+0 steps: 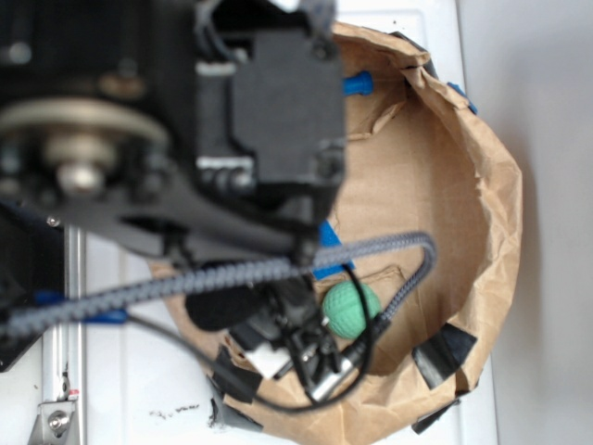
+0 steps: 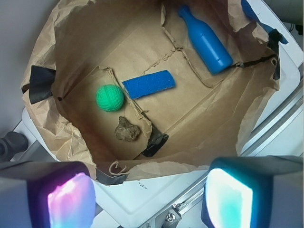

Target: Grab the rock.

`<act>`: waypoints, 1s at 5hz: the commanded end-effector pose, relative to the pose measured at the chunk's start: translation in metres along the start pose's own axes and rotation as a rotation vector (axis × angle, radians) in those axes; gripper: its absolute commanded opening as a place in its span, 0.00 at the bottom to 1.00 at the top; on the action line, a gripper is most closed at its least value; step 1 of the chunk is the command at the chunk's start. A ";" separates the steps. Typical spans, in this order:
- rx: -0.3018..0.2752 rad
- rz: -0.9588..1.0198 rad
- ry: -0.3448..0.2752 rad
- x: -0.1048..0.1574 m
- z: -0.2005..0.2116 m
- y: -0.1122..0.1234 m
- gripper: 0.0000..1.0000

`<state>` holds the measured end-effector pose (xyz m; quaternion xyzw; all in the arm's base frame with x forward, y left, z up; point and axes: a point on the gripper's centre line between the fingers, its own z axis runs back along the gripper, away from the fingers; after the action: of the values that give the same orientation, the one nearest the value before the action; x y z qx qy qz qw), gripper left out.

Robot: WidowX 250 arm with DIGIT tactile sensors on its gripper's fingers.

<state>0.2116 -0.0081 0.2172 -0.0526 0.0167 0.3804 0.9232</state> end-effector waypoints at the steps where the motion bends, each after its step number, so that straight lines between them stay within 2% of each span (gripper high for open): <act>1: 0.005 0.027 -0.078 0.037 -0.034 0.006 1.00; 2: 0.011 0.052 -0.052 0.048 -0.055 0.012 1.00; 3: 0.034 0.071 -0.058 0.051 -0.076 0.020 1.00; 5: -0.032 0.070 0.092 0.032 -0.097 0.019 1.00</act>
<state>0.2238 0.0111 0.1099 -0.0793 0.0733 0.4067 0.9072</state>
